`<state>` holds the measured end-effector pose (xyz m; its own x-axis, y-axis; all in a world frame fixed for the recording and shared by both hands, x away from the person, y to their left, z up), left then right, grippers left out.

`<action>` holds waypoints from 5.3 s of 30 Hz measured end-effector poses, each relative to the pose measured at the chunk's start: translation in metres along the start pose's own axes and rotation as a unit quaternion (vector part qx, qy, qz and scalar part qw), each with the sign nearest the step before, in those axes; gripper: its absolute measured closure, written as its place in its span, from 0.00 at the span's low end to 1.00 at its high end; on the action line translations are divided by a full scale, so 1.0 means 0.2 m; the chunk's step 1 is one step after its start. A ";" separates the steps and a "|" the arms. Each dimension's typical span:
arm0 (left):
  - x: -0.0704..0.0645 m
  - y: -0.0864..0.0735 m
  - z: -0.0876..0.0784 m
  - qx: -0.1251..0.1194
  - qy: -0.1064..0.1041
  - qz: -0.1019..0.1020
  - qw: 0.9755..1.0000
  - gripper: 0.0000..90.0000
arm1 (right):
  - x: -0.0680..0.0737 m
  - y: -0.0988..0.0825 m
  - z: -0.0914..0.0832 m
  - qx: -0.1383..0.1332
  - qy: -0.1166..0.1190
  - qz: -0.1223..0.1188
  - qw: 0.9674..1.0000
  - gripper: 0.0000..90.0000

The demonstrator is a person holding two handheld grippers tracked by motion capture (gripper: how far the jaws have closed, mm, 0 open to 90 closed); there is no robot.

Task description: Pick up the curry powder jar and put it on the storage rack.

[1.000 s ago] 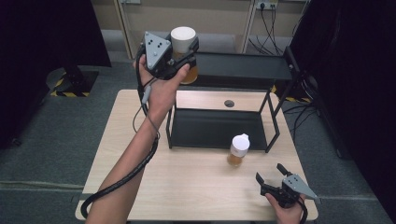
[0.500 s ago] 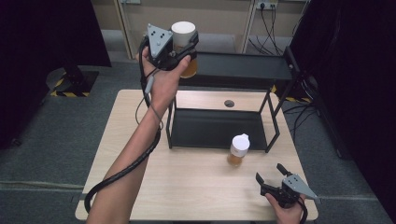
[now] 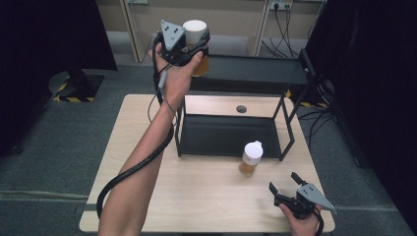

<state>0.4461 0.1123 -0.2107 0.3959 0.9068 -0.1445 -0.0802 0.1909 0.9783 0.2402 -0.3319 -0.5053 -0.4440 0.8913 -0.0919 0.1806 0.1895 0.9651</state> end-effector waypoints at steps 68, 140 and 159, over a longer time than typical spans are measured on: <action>-0.05 -0.03 -0.26 -0.006 0.002 0.014 1.000 0.16 | 0.00 0.00 0.00 -0.001 0.004 -0.004 1.000 0.06; 0.01 -0.60 -0.67 0.026 -0.045 0.017 0.999 0.16 | 0.01 0.00 0.00 0.000 0.001 -0.009 1.000 0.06; 0.05 -0.79 -0.76 0.050 -0.047 -0.005 0.998 0.16 | 0.01 0.00 0.00 0.001 0.002 -0.009 1.000 0.06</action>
<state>0.3239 0.1476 -0.3891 0.4811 0.8646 -0.1449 0.0133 0.1581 0.9873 0.2394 -0.3303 -0.5052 -0.4498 0.8866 -0.1078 0.1742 0.2054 0.9630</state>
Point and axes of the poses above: each handheld gripper's, and its own axes: z roughly forward along the jaws, y roughly out of its top, x roughly to its left, the point moved 7 cm from there along z, roughly forward along the jaws, and after that the axes turned 6 degrees about -z, right-handed, at the moved point
